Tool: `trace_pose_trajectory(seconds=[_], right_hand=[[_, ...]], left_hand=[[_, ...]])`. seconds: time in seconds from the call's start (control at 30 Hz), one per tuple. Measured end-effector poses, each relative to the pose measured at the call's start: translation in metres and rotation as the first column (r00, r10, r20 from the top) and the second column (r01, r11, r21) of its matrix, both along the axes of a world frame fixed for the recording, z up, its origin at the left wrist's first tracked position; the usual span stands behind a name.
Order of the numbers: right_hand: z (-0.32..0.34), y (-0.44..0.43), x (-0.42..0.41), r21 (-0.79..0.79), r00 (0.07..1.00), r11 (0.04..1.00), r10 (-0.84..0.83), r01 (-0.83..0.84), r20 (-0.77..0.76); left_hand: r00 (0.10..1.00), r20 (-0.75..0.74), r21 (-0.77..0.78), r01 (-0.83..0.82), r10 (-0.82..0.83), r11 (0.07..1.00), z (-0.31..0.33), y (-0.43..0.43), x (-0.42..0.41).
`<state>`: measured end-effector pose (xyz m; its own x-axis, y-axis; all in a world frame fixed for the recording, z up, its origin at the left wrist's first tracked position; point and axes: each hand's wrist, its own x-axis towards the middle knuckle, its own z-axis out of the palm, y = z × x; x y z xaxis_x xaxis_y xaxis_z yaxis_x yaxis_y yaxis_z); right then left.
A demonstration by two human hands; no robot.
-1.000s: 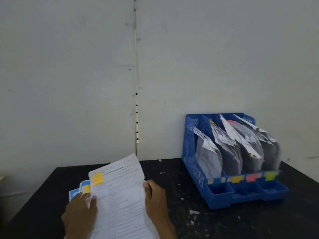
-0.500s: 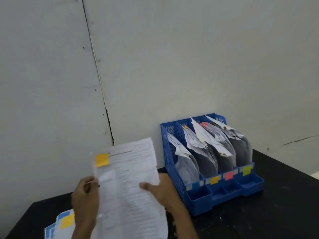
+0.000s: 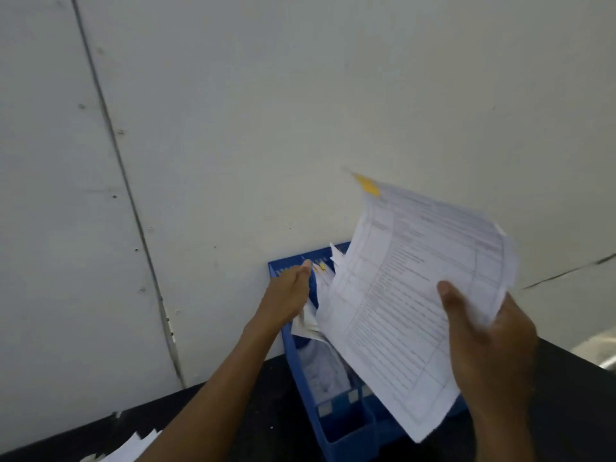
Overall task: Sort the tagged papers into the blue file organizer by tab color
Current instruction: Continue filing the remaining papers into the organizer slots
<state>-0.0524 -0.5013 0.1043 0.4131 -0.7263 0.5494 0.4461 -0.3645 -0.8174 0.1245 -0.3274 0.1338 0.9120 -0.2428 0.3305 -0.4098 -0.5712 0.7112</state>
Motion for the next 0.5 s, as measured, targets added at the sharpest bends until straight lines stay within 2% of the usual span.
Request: trace_pose_trajectory(seconds=[0.07,0.1,0.13,0.2,0.3,0.4,0.5], right_hand=[[0.0,-0.004,-0.004,0.029,0.995,0.996,-0.085,0.084,0.045],[0.0,-0.003,-0.003,0.051,0.99,0.992,-0.116,0.112,0.075],[-0.001,-0.004,-0.001,0.069,0.983,0.989,-0.14,0.132,0.116],[-0.001,-0.003,0.003,0.078,0.964,0.984,-0.176,0.163,0.199],[0.001,0.004,0.01,0.067,0.936,0.98,-0.201,0.189,0.289],[-0.002,0.014,0.018,0.048,0.896,0.97,-0.238,0.237,0.374],[-0.01,0.02,0.034,-0.015,0.913,0.966,-0.238,0.257,0.331]], left_hand=[[0.995,0.043,0.295,-0.098,0.089,0.95,-0.003,-0.018,0.014],[0.993,0.045,0.346,-0.115,0.106,0.931,-0.005,-0.023,0.023],[0.998,0.016,0.334,-0.066,0.065,0.94,-0.006,-0.033,0.03],[0.993,-0.085,0.101,0.094,-0.085,0.99,-0.004,-0.045,0.04],[0.965,-0.155,-0.148,0.19,-0.213,0.97,0.002,-0.061,0.044],[0.933,-0.222,-0.243,0.23,-0.284,0.943,0.014,-0.069,0.042],[0.911,-0.272,-0.262,0.241,-0.311,0.935,0.019,-0.071,0.043]])
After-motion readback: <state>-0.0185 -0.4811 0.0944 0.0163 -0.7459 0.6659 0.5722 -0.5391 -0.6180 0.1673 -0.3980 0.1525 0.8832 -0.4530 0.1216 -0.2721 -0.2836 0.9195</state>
